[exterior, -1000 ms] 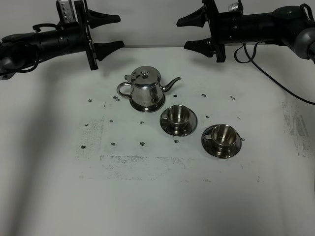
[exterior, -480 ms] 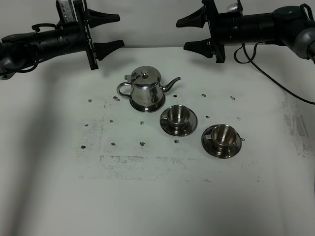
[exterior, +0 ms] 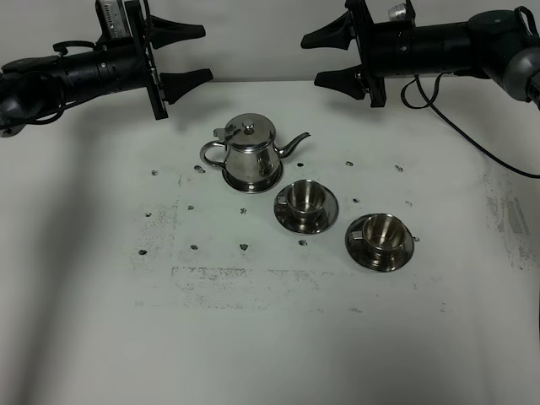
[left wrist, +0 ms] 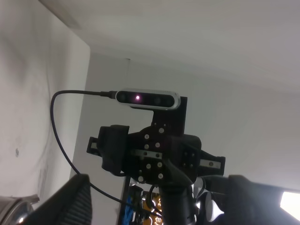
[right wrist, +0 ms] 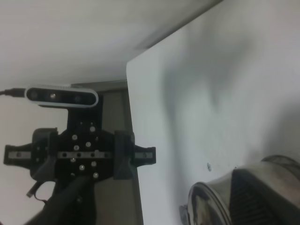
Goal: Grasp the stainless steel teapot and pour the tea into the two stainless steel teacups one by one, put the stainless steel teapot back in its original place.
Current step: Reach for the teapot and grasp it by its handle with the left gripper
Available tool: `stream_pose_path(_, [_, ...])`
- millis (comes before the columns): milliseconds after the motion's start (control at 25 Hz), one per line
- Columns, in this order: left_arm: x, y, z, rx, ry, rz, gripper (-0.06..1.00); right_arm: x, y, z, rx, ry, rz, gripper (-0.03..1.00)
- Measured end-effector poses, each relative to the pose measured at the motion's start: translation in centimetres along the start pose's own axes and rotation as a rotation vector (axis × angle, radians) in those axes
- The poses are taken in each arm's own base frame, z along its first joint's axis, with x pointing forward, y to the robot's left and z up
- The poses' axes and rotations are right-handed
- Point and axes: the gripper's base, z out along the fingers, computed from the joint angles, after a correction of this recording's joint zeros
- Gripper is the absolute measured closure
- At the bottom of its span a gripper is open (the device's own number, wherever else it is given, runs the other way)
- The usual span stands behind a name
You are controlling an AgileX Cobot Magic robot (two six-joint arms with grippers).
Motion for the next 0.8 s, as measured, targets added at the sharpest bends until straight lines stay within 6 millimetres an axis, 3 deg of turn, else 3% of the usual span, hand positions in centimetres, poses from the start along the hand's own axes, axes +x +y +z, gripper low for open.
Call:
stream_pose_path(200, [-0.1, -0.1, -0.3, 0.001, -0.005, 0.005, 0.35, 0.0, -0.1, -0.1, 0.01, 0.007, -0.028, 0.39])
stream_pose_path(360, [-0.4, -1.3, -1.7, -0.02, -0.025, 0.038, 0.35, -0.5, -0.6, -1.4, 0.013, 0.014, -0.092, 0.39])
stream_pose_path(520, [-0.4, -2.3, -2.9, -0.059, -0.035, 0.078, 0.35, -1.4, -0.9, -4.1, 0.016, 0.01, -0.127, 0.41])
stream_pose_path(800, [0.0, -2.8, -3.2, -0.164, -0.013, 0.127, 0.35, -2.7, 0.3, -9.3, 0.062, -0.046, -0.199, 0.43])
